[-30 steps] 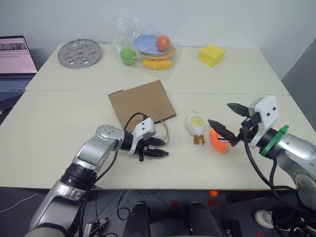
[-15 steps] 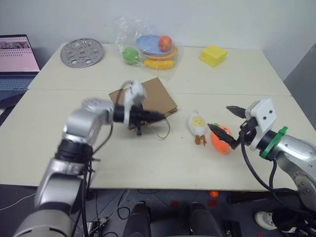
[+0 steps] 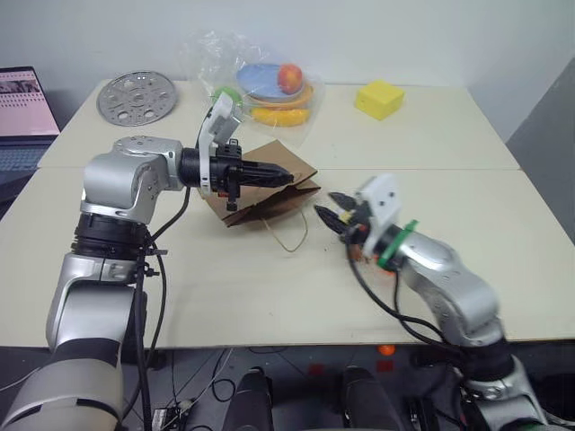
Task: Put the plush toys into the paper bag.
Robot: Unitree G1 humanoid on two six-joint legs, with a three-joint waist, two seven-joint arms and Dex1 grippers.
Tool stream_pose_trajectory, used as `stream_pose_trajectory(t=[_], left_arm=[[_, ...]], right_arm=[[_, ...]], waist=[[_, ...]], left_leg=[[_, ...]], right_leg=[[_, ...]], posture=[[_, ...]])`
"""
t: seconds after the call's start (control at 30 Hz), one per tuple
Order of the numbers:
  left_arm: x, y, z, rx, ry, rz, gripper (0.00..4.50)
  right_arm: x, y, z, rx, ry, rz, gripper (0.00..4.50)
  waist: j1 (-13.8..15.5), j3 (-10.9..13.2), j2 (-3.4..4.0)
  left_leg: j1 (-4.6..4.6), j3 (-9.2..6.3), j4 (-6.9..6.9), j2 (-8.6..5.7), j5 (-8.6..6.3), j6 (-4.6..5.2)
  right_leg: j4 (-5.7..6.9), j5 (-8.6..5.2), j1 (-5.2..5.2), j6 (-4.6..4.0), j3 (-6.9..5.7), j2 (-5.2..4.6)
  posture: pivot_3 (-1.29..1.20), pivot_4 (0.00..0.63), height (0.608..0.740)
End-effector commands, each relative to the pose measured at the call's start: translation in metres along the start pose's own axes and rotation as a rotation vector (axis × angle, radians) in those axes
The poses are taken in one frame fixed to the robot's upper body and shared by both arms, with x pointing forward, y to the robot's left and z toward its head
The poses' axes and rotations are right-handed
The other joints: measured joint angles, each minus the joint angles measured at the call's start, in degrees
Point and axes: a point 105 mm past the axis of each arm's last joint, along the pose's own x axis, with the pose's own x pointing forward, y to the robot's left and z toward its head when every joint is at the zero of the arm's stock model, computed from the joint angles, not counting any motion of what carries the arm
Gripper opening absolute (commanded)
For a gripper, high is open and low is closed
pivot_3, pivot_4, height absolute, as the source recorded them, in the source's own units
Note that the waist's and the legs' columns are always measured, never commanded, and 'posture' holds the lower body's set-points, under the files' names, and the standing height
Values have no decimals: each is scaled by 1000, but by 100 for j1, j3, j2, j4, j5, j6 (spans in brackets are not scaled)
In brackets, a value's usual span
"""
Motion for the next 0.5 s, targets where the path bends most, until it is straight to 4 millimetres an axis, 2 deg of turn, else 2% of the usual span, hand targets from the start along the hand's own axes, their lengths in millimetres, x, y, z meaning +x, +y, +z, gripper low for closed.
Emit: stream_pose_trajectory(t=[0.03,0.07,0.13,0.23,0.3,0.4,0.5], left_arm=[[-5,-6,17,44,-36,-14,0],[-6,-6,18,43,-42,-11,0],[-9,-4,17,33,-45,4,0],[-14,-5,18,28,-50,10,0],[-16,-6,20,20,-59,10,0],[-22,-7,24,35,-63,26,0],[-46,9,43,94,-133,164,0]], right_arm=[[27,3,-1,-30,-4,-11,317],[34,3,-4,-31,1,-10,19],[51,5,-7,39,5,-8,19],[75,7,-16,48,28,-13,19],[82,7,-21,39,43,-13,19],[95,8,-41,75,113,-46,19],[95,14,-69,99,225,-66,19]], waist=[[0,0,0],[0,0,0],[3,0,0],[-12,0,0],[-14,0,0],[-11,0,0],[-12,1,-1]], left_leg=[[0,0,0,0,0,0],[0,0,0,0,0,0],[0,-1,0,0,0,0],[0,-3,1,0,0,0],[1,-4,-1,0,0,0],[1,-8,-6,0,0,0],[1,-9,-7,0,0,-1]], right_leg=[[0,0,0,0,-1,0],[1,0,0,0,-1,0],[2,0,0,0,-3,0],[5,1,-1,0,-4,1],[8,1,-2,0,-5,0],[10,1,-2,0,-10,0],[32,1,-9,0,-10,0]], posture=[[0,150,740],[0,150,740],[0,150,740],[0,150,740],[0,150,740],[0,150,740],[0,150,740]])
